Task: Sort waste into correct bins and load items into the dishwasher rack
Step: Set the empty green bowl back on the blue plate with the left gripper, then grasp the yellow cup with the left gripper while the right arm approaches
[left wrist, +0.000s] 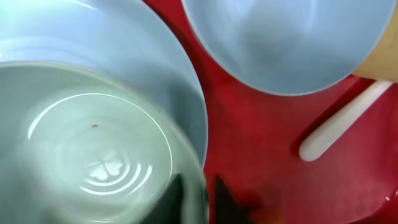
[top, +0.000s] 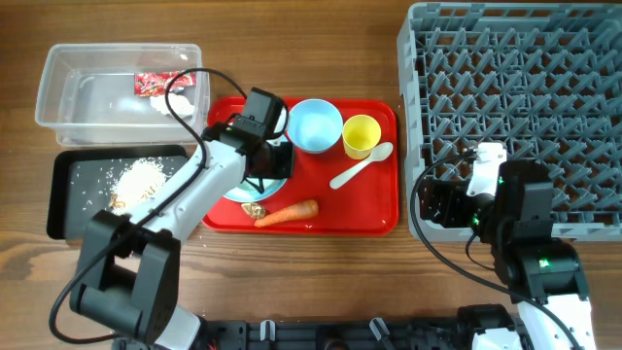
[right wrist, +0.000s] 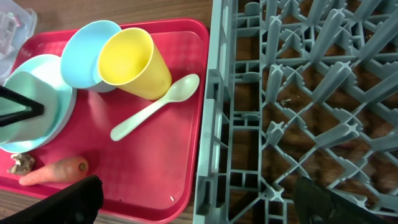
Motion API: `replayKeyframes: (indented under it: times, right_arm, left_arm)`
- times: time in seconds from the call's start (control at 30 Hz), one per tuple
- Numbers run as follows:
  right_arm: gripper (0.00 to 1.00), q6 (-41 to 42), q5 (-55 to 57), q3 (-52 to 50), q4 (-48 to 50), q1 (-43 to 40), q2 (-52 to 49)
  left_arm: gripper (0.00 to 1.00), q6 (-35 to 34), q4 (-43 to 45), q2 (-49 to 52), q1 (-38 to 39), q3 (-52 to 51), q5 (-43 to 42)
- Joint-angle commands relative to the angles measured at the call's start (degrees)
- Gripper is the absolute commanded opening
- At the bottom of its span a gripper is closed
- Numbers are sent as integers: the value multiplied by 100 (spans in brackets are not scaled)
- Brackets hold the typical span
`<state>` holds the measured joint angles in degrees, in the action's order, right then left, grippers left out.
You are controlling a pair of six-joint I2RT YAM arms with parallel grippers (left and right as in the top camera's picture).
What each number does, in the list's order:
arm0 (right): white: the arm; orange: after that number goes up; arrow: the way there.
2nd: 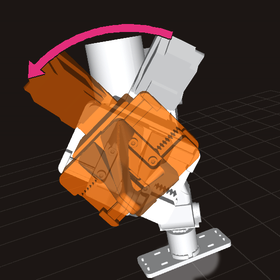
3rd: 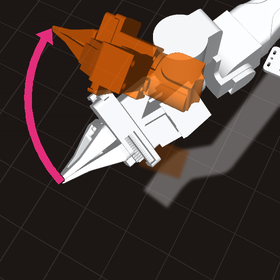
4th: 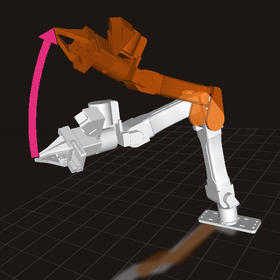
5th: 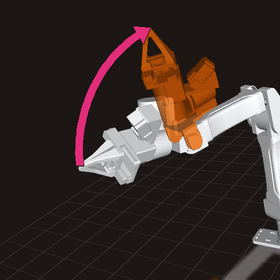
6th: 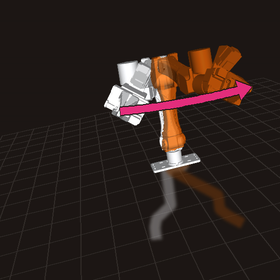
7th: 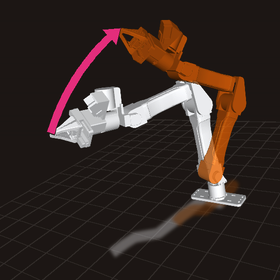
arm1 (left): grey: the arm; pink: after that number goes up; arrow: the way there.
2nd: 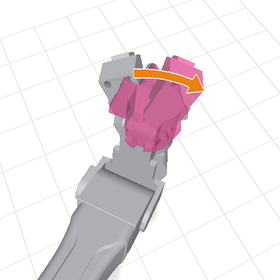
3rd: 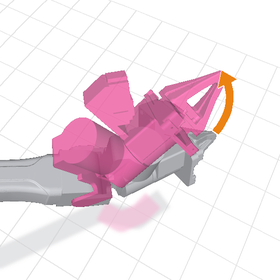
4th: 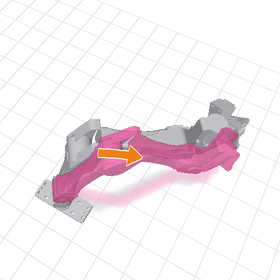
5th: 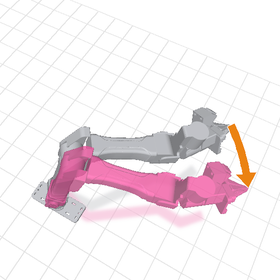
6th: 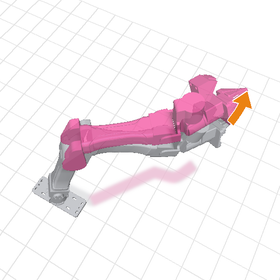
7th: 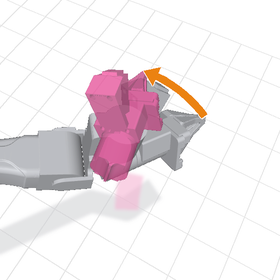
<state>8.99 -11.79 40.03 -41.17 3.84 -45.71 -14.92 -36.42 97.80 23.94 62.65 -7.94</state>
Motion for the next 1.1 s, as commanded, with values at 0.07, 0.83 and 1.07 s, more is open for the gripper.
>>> replayKeyframes:
  times: [0.07,0.83,1.07]
  right_arm:
    - [100,59,-79,155,-4,11,-9]
    - [99,61,-79,155,-9,11,-11]
    - [100,61,-79,155,-20,11,-9]
  left_arm:
    - [50,-33,-31,24,44,304,98]
    - [68,-251,1976,984,1008,1130,-284]
    - [23,-254,1895,1248,1025,1128,-286]
